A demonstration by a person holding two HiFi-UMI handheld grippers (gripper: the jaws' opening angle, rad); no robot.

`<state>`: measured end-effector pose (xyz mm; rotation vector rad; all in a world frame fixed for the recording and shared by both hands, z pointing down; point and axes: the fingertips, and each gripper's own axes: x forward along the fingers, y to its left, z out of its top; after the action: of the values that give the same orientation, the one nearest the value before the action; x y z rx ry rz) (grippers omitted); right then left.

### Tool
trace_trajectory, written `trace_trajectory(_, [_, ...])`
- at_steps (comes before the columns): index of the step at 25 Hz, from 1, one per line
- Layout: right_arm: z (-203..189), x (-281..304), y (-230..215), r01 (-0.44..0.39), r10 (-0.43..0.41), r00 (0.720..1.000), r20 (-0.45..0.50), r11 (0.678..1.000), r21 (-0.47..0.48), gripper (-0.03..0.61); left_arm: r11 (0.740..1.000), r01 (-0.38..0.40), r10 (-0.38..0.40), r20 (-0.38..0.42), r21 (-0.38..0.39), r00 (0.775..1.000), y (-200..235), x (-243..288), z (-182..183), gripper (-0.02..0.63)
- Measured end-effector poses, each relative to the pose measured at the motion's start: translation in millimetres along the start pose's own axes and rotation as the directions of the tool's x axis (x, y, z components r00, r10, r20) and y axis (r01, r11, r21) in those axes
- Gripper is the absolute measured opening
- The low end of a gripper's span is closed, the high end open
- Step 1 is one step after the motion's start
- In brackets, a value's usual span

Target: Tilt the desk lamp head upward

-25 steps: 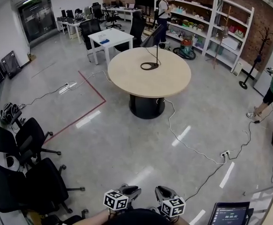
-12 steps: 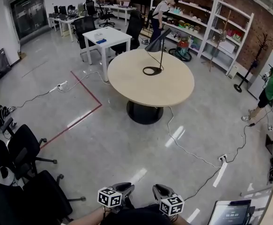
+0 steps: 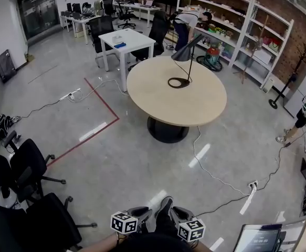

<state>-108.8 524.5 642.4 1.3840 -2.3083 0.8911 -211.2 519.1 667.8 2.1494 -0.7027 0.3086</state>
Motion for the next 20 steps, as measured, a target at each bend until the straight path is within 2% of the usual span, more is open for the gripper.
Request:
trace_trajectory(8, [50.0, 45.0, -45.9, -0.044, 0.044, 0.999, 0.025, 0.999, -0.007, 0.049, 0.998, -0.063, 0.063, 0.010, 0.015, 0.998, 30.7, 39.1, 56.1, 0.092])
trace_trajectory(15, [102.2, 64.8, -116.7, -0.032, 0.031, 0.998, 0.050, 0.999, 0.019, 0.049, 0.997, -0.038, 0.037, 0.004, 0.064, 0.999, 20.2, 115.8, 123.4, 0.092])
trace_trajectory(20, [127.9, 75.7, -159.3, -0.026, 0.024, 0.997, 0.067, 0.999, 0.036, 0.049, 0.995, -0.032, 0.033, -0.002, 0.096, 0.999, 13.5, 156.3, 151.9, 0.092])
